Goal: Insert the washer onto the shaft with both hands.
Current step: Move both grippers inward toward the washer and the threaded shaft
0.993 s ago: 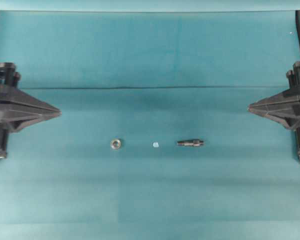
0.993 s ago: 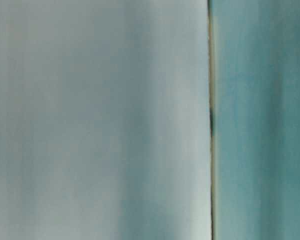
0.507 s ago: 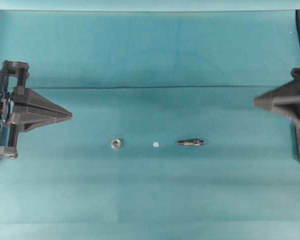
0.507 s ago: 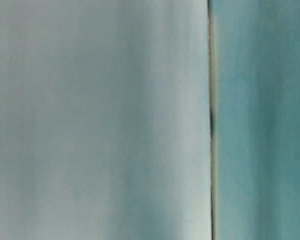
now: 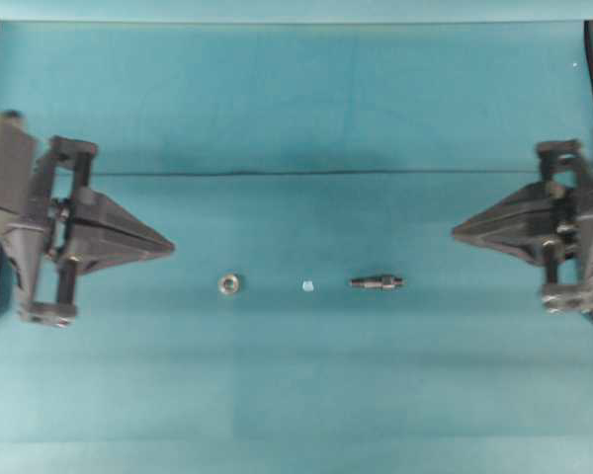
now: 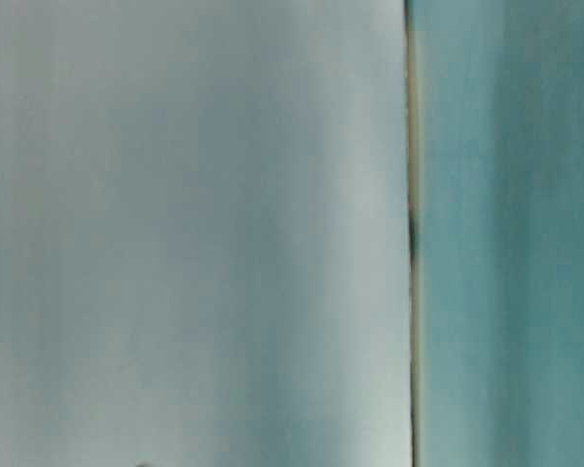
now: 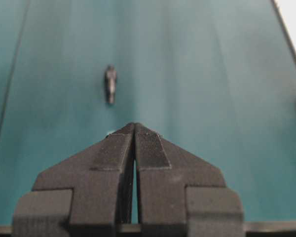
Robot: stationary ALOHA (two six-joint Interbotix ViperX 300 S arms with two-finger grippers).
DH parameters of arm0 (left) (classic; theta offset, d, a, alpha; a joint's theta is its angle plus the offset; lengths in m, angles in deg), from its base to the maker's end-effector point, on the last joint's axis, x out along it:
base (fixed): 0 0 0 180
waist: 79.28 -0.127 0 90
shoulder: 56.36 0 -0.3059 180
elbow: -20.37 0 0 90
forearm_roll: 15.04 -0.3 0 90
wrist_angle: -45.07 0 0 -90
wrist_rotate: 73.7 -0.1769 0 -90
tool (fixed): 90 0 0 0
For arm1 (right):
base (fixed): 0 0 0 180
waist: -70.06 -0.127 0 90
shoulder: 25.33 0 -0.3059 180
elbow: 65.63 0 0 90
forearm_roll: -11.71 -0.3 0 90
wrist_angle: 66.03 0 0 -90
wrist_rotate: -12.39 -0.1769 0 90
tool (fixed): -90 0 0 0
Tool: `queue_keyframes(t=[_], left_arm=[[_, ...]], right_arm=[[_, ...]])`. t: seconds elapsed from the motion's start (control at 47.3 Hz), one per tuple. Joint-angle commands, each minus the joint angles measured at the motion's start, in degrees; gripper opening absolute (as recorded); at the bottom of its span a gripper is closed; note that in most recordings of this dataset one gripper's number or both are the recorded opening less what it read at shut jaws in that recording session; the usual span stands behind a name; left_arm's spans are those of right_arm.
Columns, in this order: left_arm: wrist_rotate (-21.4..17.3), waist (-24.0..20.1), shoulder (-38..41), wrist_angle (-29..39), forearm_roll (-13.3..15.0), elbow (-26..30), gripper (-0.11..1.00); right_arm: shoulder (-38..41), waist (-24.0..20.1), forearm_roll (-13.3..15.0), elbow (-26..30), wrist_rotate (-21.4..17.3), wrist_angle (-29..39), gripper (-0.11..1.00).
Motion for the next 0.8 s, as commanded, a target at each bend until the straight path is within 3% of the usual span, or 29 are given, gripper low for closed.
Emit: queue_keyframes(t=[0.0,0.338,0.634,0.782], left_arm=[[-0.09,0.18,1.76,1.23,-0.09,2.64,0.03],[0.00,0.18,6.42,6.59,-0.09,4.57,0.03],[-0.26,0.26,11.16,10.02,-0.09,6.33,0.03],[-0.35,0.18,13.01,10.46,-0.09,6.77,0.05]], right_arm=[[2.55,-0.62,0.18,2.02,2.11,1.05,-0.10],[12.13,-2.29,0.44,6.33,4.39,8.88,-0.10],[17.14,-3.69,0.70,9.84,12.57,14.94,-0.10],[19.07,-3.96,0.70,11.34,14.68,16.35,-0.03]])
